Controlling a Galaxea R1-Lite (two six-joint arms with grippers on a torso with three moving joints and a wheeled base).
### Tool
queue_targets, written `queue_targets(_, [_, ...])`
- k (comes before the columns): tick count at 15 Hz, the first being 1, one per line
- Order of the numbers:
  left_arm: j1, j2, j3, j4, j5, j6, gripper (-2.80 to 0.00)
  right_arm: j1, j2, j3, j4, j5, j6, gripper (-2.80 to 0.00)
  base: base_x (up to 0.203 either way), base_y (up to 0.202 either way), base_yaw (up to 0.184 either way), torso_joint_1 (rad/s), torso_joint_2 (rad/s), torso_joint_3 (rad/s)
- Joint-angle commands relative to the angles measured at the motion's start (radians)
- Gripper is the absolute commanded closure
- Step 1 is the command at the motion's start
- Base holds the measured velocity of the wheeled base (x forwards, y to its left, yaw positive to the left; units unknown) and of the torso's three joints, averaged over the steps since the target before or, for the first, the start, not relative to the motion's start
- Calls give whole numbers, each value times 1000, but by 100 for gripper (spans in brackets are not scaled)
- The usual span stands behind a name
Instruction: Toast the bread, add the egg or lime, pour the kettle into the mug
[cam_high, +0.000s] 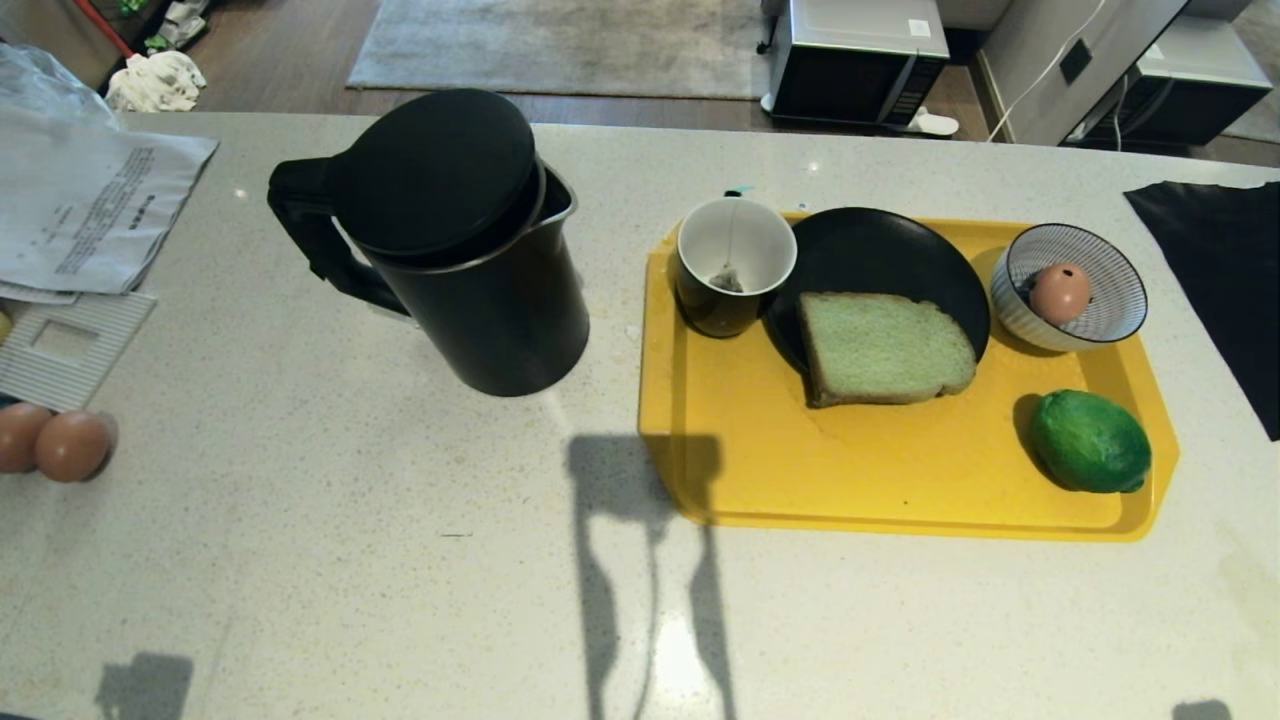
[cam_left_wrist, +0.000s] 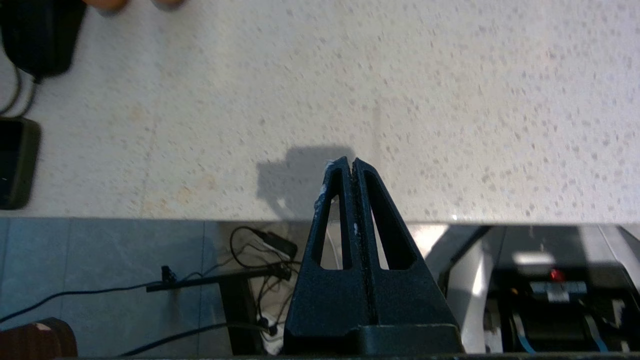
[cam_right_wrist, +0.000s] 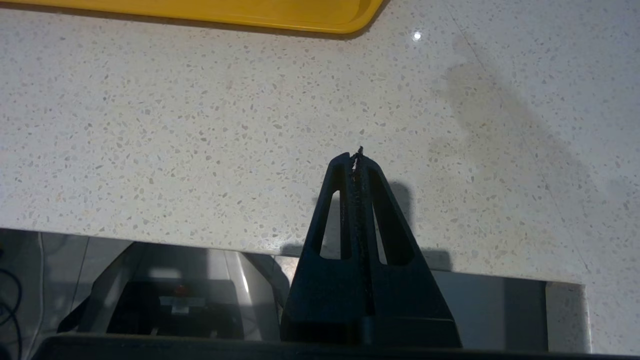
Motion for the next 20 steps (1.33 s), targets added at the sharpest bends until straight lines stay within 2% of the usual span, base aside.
queue_targets(1, [-30,4,17,24,0,0,0,0,0,2,-1,0,0,0,0,0,0,0,0,0])
queue_targets(3, [-67,4,17,33,11,-6,0,0,0,1,-1,0,0,0,0,0,0,0,0,0])
queue_targets(5, [-126,-22,17,56,69,-26,0,0,0,0,-1,0,0,0,0,0,0,0,0,0])
queue_targets(7, [-153,-85,17,94,69,-36,0,0,0,2,-1,0,0,0,0,0,0,0,0,0])
queue_targets(14, [-166,-262,16,103,57,-36,0,0,0,2,-1,0,0,0,0,0,0,0,0,0])
queue_targets(16, [-167,-275,14,175,20,-37,0,0,0,2,-1,0,0,0,0,0,0,0,0,0])
queue_targets(20, [-167,-277,17,165,22,-49,0,0,0,2,-1,0,0,0,0,0,0,0,0,0])
